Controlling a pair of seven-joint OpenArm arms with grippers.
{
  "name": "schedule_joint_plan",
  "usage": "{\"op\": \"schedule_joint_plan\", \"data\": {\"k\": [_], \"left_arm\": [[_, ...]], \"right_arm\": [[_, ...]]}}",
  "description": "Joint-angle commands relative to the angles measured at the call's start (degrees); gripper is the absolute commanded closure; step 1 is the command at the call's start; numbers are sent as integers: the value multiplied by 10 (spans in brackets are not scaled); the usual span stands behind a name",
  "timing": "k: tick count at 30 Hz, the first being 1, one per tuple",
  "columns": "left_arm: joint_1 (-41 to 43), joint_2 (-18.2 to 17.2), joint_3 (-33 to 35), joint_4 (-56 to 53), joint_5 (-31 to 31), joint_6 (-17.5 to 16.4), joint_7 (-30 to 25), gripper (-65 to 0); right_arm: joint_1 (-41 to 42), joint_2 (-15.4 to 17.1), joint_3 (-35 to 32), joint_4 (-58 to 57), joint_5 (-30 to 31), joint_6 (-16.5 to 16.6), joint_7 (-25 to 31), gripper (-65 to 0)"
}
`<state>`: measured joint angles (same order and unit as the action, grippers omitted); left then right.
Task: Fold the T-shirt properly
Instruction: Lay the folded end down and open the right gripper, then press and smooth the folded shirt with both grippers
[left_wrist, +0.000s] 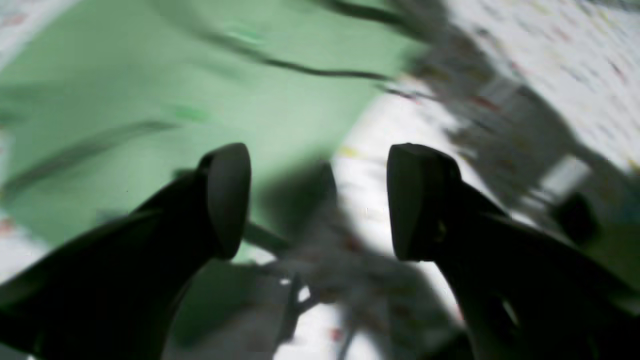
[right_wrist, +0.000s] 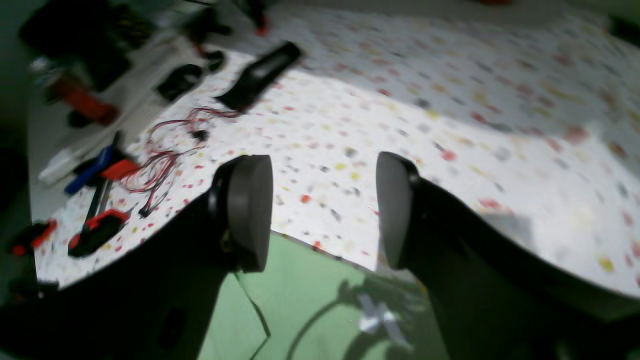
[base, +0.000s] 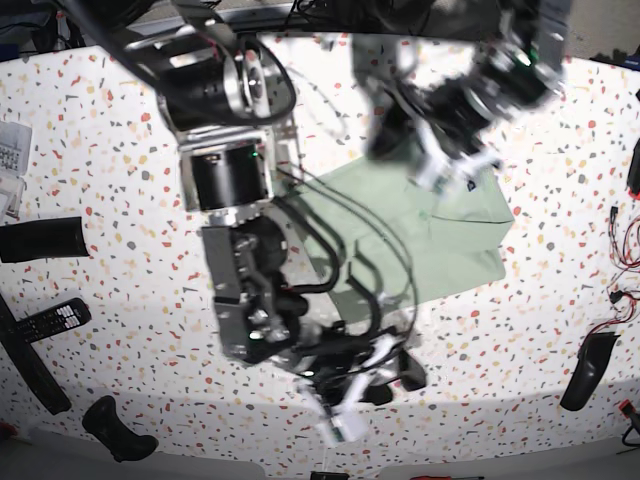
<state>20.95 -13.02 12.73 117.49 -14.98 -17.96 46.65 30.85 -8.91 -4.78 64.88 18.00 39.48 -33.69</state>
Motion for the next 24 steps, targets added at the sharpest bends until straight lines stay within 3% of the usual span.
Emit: {"op": "schedule_joint_plan", "data": {"k": [1,7,12,15,20,24], "left_arm": [[-2,-2,12,12,12,1,-15,-393],[-1,-2,63,12,44,11,-14,-393],[-1,-2,65,12,45,96,-14,-393],[-1,-2,65,11,45,122,-14,-393],[-1,-2,65,11,45,124,-13,-393],[-1,-2,64,11,45,124,-7,-393]], "right_arm": [[22,-1,1,9,-7,5,17,-318],[22,-1,3,-76,-31,5,41,-318],[22,-1,3,-144,-59,5,80,-318],[20,-1,3,-164,-92,5,103,-318],[10,2,3,-178,-93,5,124,-318],[10,23,3,-178,-82,5,91,-318]]}}
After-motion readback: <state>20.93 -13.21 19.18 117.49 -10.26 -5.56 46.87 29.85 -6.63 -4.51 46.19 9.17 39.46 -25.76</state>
